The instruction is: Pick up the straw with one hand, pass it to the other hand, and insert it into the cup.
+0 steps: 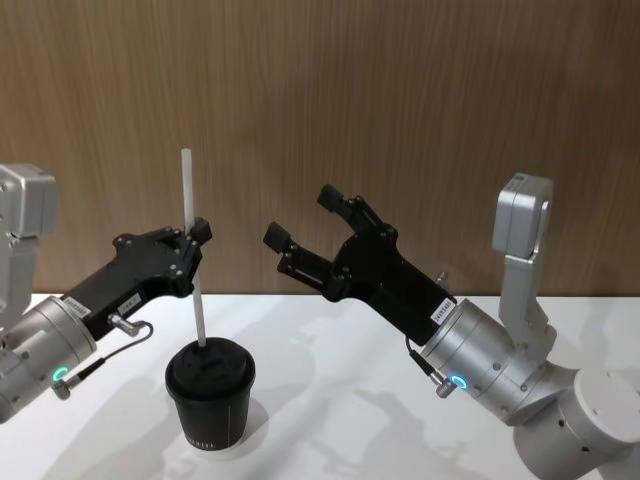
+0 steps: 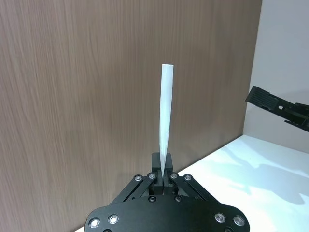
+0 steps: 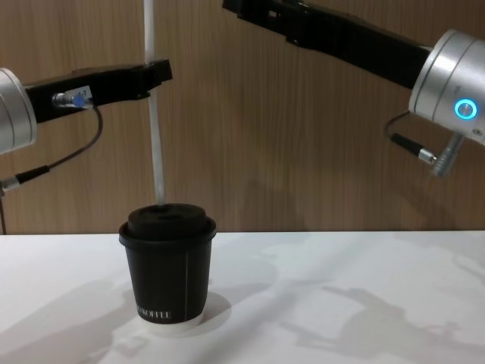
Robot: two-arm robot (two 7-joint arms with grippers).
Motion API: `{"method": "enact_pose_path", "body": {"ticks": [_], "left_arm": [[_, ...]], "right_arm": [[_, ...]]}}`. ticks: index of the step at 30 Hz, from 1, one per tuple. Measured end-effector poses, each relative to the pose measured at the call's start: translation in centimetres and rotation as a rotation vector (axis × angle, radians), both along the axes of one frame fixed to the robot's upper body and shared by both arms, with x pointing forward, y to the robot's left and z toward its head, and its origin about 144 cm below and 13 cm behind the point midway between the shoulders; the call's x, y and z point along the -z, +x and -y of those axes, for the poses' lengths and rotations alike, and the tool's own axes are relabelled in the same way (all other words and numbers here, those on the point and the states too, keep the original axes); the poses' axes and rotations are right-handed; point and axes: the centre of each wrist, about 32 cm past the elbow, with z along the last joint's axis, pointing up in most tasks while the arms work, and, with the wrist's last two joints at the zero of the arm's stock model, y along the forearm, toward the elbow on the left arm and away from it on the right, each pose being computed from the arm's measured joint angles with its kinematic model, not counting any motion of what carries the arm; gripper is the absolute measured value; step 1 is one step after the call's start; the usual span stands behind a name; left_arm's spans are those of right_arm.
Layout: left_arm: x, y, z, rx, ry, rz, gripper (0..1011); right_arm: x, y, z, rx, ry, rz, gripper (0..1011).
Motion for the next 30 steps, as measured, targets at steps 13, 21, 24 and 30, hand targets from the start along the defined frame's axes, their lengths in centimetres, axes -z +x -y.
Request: {"method": "enact_pose_path", "body": {"ticks": [13, 21, 24, 30], "left_arm": [[0.26, 0.28, 0.21, 0.002, 0.011, -0.016, 2], [0.37, 0.41, 0.23, 0.006, 0.023, -0.016, 2], [0.43, 0.44, 0.22, 0.008, 0.03, -0.016, 3], [0.69, 0.49, 0.22, 0.013, 0.044, -0.016, 2]], "right_arm": [[0.0, 0.0, 0.0, 0.0, 0.0, 0.0, 1001], [0.0, 0.0, 0.0, 0.0, 0.0, 0.0, 1001], [0.0, 0.0, 0.0, 0.0, 0.0, 0.0, 1001], [0.0, 0.0, 0.0, 0.0, 0.0, 0.0, 1001]]}}
